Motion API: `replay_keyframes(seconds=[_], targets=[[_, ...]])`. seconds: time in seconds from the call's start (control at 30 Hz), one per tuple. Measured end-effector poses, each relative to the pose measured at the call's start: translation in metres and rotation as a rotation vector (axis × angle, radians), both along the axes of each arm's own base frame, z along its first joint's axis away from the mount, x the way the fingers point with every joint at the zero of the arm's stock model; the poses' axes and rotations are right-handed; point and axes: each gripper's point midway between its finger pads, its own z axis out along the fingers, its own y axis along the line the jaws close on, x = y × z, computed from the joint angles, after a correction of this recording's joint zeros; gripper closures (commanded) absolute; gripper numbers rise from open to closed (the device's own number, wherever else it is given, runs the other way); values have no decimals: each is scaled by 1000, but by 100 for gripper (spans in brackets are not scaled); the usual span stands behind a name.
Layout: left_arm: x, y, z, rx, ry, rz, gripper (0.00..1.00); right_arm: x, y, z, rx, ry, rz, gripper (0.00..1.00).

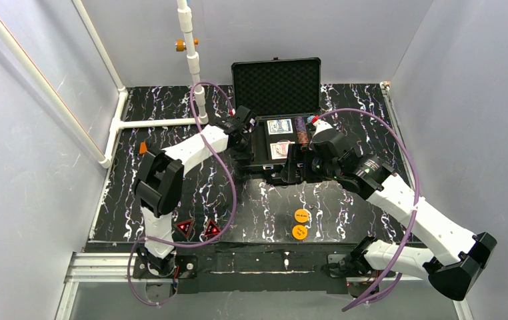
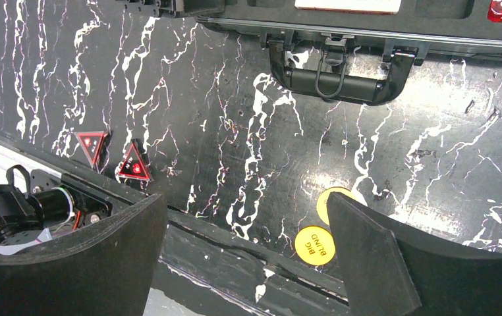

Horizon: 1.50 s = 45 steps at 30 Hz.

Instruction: Pack up texas hold em set

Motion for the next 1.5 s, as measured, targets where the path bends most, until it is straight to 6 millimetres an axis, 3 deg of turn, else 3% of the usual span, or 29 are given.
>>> replay_keyframes(seconds=[0.7,1.17,1.3,1.5], targets=[[28,-4,-6,80,-40,-16,89,2,-3,-1,-14,-9,-11,2],[30,-4,4,90,-53,-52,79,0,-8,-4,-45,-6,-7,1],[34,-2,23,70,-99,-56,72,0,-8,-5,-46,-6,-7,2],[29,14,80,35,-236,-60,48,0,-8,-5,-47,-5,-7,2]])
